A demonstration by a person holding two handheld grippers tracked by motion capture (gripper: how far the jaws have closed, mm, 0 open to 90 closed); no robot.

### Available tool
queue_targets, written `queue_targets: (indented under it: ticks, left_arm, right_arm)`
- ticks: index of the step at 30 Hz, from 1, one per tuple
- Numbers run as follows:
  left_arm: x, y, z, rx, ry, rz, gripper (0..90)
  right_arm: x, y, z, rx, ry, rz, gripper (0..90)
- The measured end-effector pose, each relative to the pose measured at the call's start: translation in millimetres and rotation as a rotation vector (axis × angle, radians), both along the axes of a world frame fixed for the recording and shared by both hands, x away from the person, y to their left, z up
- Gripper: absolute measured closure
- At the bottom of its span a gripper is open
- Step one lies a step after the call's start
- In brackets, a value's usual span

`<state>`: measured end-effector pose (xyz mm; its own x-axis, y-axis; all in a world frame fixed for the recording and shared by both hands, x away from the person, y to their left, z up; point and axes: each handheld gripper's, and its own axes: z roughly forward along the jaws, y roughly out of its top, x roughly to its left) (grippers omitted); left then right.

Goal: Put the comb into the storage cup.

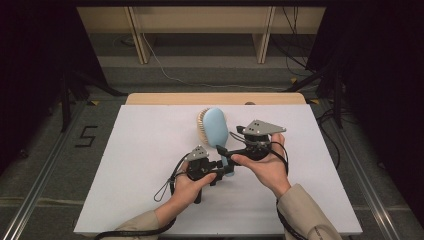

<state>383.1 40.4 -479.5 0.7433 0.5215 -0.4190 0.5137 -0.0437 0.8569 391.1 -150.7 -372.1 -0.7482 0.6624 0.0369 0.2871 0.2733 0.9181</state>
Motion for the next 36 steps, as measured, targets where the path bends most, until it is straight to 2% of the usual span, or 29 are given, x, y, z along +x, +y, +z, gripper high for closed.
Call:
queue_targets:
  ticks: [11,18,26,36]
  left_arm:
    - [-0.5,-1.2,0.0,-0.002,-0.002,-0.009,64.6]
    - [-0.6,-0.5,1.3,-0.004,0.0,-0.01,64.6]
    - [-0.8,-0.9,1.0,-0.002,-0.001,-0.01,64.6]
    - [-1.2,-1.2,1.5,0.0,-0.004,-0.015,64.6]
  right_arm:
    - [7.7,8.8,21.6,0.045,-0.038,-0.018,2.3]
    - [17.5,23.8,35.8,0.029,-0.054,-0.015,0.9]
    - [25.4,39.5,37.5,0.02,-0.046,-0.015,1.1]
    - [30.2,50.1,37.7,0.018,-0.031,-0.018,1.8]
